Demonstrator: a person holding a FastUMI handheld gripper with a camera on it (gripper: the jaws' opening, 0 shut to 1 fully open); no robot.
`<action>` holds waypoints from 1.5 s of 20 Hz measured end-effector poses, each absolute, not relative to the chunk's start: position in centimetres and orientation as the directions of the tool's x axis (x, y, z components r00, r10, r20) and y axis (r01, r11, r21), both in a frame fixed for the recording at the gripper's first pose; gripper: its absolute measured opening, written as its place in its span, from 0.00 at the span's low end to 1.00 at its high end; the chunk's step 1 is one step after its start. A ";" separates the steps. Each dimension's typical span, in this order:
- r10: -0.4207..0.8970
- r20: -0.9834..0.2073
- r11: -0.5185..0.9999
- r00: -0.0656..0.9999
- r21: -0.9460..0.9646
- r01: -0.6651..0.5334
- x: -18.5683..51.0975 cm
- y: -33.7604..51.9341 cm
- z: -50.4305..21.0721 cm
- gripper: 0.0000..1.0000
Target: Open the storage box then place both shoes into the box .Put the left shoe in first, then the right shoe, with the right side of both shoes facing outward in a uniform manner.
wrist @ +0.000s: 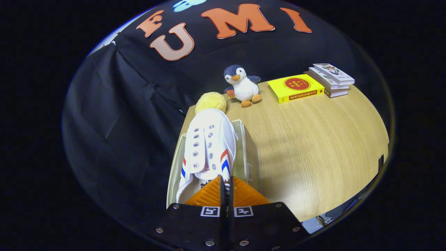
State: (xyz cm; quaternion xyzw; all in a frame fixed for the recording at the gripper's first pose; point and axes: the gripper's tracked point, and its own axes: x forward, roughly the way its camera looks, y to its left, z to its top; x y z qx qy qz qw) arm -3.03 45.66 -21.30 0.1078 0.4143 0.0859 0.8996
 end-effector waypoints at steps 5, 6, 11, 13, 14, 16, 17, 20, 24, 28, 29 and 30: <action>0.163 -0.760 0.983 0.629 0.182 -0.035 -3.2 46.0 -24.3 0.00; 0.150 -0.766 0.985 0.625 0.166 -0.033 -3.3 46.0 -24.8 0.01; 0.110 -0.779 0.993 0.618 0.117 -0.029 -3.2 46.7 -26.6 0.03; 0.084 -0.777 0.996 0.624 0.091 -0.020 -3.0 46.6 -26.9 0.03; 0.094 -0.774 0.995 0.627 0.099 -0.027 -3.0 47.2 -27.1 0.03; 0.133 -0.765 0.990 0.630 0.128 -0.054 -3.2 48.2 -26.3 0.18; 0.143 -0.755 0.989 0.640 0.136 -0.061 -2.8 48.3 -25.6 0.25; 0.157 -0.707 0.987 0.690 0.142 -0.080 -1.8 47.8 -22.3 0.54; 0.169 -0.631 0.985 0.757 0.132 -0.110 -0.4 46.4 -17.0 0.98; 0.084 -0.497 0.996 0.864 0.029 -0.080 1.7 42.6 -10.6 0.99; 0.084 -0.469 0.996 0.879 0.030 -0.079 1.9 42.0 -9.2 0.99; 0.085 -0.441 0.996 0.894 0.030 -0.079 2.0 41.4 -7.8 0.99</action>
